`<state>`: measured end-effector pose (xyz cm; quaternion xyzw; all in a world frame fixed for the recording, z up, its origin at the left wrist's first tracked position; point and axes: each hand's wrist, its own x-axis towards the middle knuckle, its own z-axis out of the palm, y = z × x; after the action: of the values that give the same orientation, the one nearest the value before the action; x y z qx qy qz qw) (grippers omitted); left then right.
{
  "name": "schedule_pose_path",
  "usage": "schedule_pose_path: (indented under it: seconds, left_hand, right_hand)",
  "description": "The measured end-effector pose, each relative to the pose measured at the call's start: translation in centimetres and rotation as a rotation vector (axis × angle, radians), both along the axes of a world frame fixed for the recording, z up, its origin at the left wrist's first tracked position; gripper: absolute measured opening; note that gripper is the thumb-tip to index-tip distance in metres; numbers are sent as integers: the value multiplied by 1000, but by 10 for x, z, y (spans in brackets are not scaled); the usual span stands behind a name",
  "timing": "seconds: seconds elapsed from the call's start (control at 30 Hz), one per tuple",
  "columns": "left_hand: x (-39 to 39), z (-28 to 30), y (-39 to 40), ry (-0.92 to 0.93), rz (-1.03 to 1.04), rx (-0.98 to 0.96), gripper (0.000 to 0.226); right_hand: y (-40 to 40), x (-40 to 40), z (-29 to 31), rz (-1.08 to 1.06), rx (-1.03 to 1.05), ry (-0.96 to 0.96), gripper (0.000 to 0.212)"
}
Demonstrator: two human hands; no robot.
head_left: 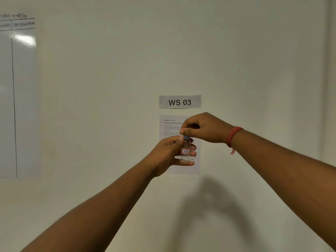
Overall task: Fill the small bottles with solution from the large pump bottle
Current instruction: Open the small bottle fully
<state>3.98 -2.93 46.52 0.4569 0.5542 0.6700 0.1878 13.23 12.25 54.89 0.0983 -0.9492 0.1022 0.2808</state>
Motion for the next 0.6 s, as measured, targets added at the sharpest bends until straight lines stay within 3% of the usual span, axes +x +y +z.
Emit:
schedule_pose_path:
  seconds: [0.6]
  left_hand:
    - [-7,7,10,79,30,18,41]
  right_hand:
    - [1,-8,7,49,76,14,17]
